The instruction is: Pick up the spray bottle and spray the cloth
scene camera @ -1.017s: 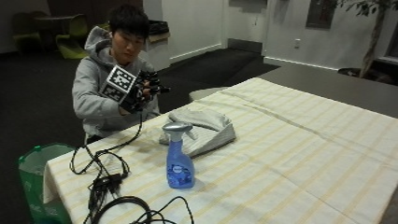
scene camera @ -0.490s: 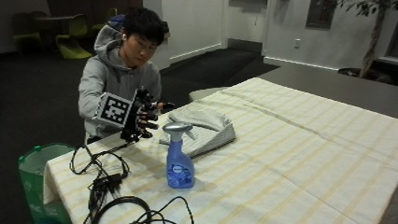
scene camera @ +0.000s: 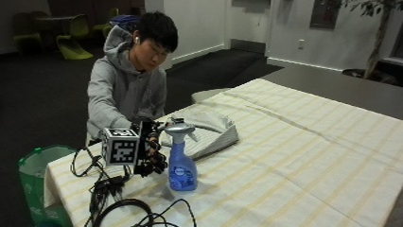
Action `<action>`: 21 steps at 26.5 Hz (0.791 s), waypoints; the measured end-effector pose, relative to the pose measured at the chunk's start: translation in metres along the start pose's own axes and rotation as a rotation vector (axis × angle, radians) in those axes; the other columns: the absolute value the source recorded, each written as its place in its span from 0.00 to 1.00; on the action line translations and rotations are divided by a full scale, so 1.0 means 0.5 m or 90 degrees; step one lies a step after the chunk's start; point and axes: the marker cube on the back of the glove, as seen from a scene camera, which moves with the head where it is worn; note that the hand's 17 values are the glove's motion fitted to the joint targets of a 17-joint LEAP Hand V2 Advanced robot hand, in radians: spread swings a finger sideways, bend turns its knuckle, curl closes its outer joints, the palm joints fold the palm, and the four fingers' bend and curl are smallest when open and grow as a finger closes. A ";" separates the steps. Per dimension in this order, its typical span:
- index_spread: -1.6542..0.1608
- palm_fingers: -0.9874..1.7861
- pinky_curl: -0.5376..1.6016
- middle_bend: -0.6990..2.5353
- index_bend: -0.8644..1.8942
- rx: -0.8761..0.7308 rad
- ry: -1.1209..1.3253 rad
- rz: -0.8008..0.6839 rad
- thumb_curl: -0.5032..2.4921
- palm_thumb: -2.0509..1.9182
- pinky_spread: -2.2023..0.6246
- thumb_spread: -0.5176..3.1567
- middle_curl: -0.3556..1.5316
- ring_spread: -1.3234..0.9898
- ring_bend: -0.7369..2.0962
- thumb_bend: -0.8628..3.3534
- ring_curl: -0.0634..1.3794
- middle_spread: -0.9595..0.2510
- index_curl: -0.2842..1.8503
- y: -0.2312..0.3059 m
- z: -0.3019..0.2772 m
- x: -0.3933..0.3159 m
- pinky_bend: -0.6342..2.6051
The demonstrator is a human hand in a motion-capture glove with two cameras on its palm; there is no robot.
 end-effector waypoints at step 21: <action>0.75 0.67 0.39 0.34 0.40 -0.078 -0.101 0.049 0.32 0.71 0.81 0.37 0.39 0.54 0.50 0.20 0.26 0.72 0.22 -0.104 0.080 0.023 0.33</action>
